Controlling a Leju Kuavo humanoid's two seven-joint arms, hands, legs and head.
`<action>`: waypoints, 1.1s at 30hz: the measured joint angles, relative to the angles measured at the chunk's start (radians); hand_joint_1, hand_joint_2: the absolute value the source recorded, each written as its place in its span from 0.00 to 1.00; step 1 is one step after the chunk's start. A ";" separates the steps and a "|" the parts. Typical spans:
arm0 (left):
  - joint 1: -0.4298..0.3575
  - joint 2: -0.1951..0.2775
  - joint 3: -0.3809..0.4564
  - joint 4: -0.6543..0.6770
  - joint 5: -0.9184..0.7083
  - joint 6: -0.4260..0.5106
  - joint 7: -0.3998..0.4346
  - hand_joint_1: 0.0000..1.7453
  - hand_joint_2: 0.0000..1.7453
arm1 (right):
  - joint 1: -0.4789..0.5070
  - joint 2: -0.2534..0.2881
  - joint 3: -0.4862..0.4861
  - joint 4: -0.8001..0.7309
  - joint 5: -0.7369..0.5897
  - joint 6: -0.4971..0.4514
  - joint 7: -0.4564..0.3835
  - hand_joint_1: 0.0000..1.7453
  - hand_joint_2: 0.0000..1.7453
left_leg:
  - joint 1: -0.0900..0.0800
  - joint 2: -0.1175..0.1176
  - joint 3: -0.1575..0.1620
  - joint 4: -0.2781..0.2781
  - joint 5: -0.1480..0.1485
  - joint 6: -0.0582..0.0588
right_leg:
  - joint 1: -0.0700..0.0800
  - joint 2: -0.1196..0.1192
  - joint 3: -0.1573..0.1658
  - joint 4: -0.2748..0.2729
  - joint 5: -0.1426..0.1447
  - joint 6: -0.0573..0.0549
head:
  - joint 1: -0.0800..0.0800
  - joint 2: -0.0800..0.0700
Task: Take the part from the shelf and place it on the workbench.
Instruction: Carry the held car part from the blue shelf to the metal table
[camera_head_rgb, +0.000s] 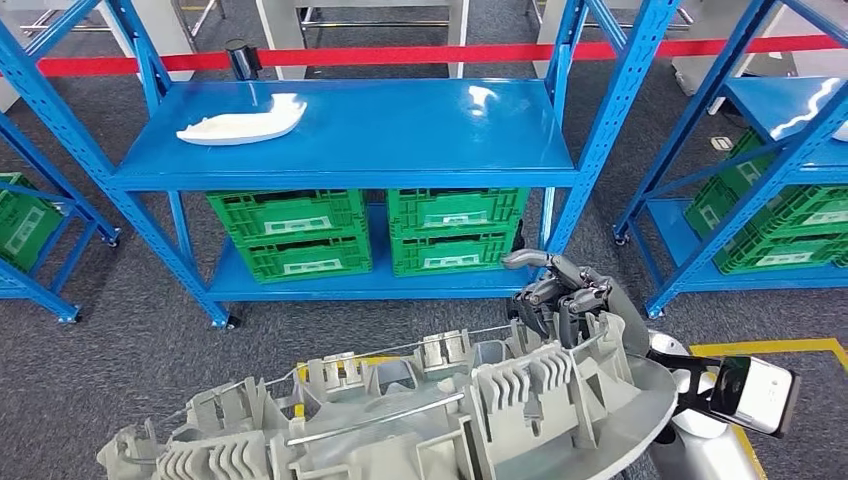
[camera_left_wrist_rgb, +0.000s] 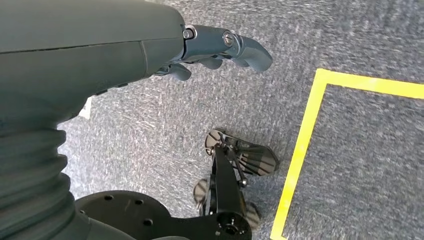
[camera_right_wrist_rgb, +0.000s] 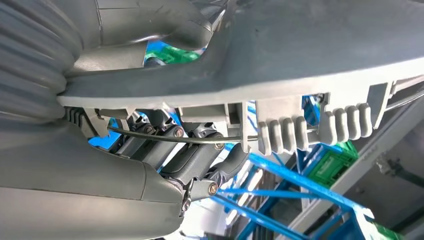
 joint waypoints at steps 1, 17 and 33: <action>0.000 -0.001 0.001 0.000 0.000 0.001 -0.002 0.00 1.00 | 0.000 0.000 0.000 0.000 0.000 0.000 -0.001 1.00 1.00 | -0.002 0.007 -0.001 0.004 -0.002 -0.004 | 0.004 -0.017 0.035 -0.060 0.015 -0.007 | 0.000 0.000; 0.003 0.000 0.016 0.000 -0.019 0.020 0.018 0.00 1.00 | 0.029 0.006 -0.015 -0.001 0.041 0.011 -0.021 1.00 1.00 | 0.015 -0.119 -0.014 0.032 -0.006 -0.047 | -0.003 0.105 0.035 -0.113 0.049 -0.032 | -0.017 0.000; -0.002 0.016 0.044 0.000 -0.031 0.044 0.084 0.00 1.00 | 0.104 -0.041 -0.057 -0.015 0.066 -0.031 -0.111 1.00 1.00 | -0.001 0.029 -0.007 0.008 -0.003 -0.016 | 0.008 -0.031 0.046 -0.110 0.034 -0.009 | 0.006 0.000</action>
